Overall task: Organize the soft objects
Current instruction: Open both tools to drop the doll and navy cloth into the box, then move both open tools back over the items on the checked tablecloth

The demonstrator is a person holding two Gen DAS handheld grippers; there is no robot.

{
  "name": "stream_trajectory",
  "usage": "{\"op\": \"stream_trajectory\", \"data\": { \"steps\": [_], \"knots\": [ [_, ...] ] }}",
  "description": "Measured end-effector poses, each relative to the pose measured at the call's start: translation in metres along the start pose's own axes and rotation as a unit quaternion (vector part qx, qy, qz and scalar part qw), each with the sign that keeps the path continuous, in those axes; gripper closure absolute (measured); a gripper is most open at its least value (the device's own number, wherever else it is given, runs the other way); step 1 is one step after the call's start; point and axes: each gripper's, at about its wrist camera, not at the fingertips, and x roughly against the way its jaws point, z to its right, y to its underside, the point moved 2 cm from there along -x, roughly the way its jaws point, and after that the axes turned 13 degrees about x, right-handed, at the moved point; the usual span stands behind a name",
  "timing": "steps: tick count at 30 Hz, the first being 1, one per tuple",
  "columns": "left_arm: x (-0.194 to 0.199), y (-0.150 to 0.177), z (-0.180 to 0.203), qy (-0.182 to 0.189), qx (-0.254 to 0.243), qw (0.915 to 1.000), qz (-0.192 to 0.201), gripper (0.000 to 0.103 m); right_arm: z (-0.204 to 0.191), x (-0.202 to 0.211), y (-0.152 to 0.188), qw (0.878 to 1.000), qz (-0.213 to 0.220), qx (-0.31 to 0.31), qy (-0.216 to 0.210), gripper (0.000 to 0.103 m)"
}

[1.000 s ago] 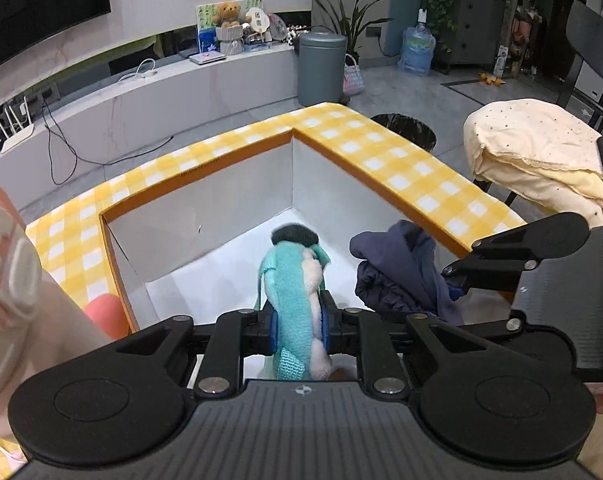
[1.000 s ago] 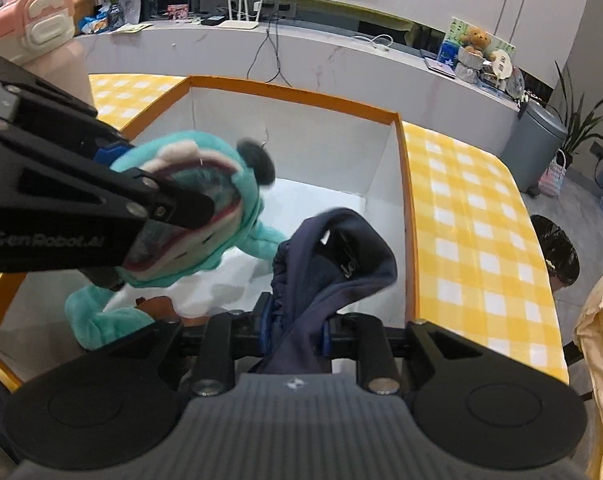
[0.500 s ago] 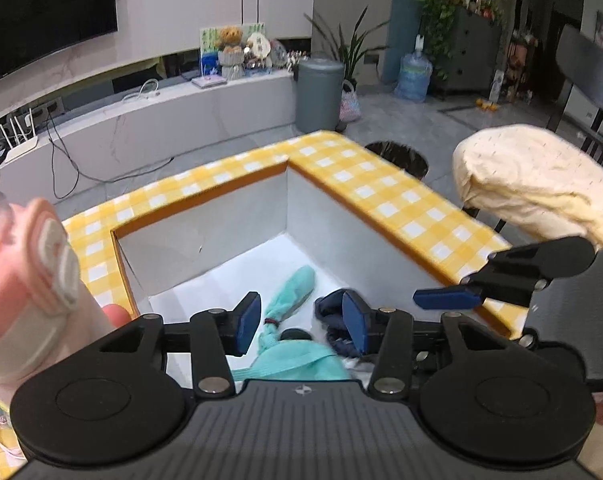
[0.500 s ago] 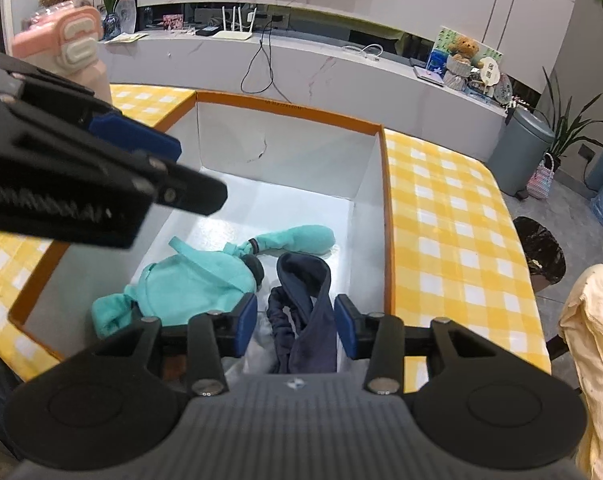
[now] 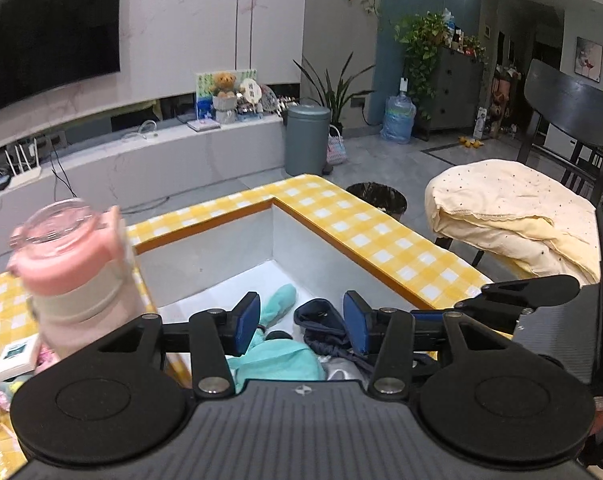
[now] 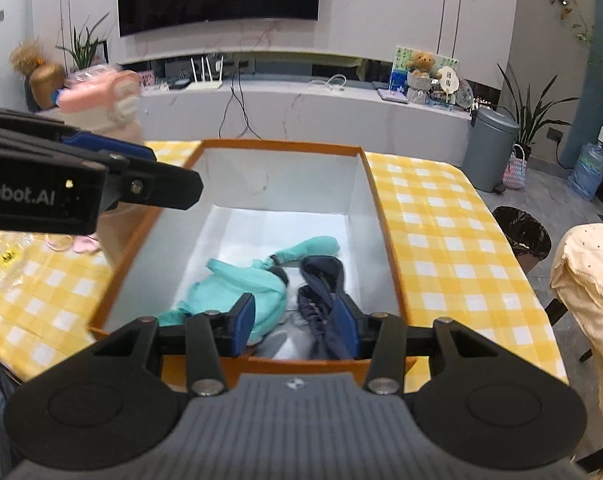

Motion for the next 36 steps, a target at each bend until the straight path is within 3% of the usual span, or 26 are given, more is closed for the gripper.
{"op": "stream_trajectory", "data": {
  "steps": [9, 16, 21, 36],
  "knots": [
    [0.041, 0.018, -0.027, -0.017, 0.019, 0.9992, 0.032, 0.048, -0.054, 0.013, -0.005, 0.997, 0.023, 0.032, -0.070, 0.054],
    [0.055, 0.043, -0.075, -0.052, 0.077, 0.9957, 0.005, 0.048, -0.108, 0.004, -0.019, 0.988, 0.007, 0.048, -0.145, 0.051],
    [0.069, 0.063, -0.117, -0.079, 0.141, 0.9868, -0.010, 0.048, -0.149, 0.002, -0.034, 0.985, 0.015, 0.083, -0.151, 0.048],
    [0.104, 0.098, -0.236, -0.135, 0.257, 0.9568, 0.015, 0.048, -0.238, -0.046, -0.084, 0.973, 0.002, 0.157, -0.170, 0.048]
  ]
}}
